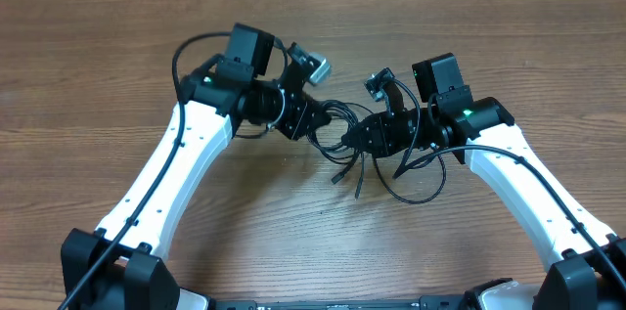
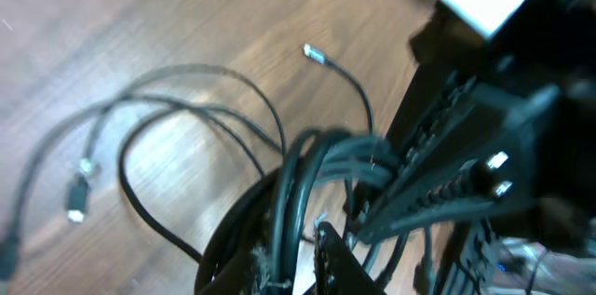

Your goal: Untangle cables

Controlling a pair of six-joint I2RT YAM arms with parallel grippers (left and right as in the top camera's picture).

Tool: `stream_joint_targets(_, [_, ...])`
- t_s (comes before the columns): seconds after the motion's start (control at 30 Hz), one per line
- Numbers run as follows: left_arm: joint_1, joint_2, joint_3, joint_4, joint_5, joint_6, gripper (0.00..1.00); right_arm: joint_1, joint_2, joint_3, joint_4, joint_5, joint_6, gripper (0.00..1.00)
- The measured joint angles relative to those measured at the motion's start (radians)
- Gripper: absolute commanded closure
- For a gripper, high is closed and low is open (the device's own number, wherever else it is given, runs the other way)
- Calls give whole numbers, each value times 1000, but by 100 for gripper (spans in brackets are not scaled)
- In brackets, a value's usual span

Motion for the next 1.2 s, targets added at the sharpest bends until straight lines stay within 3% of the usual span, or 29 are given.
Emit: stream_joint_targets(1.2, [-68, 0, 43, -72, -124, -2, 83, -1, 0, 0, 0, 0, 0, 96])
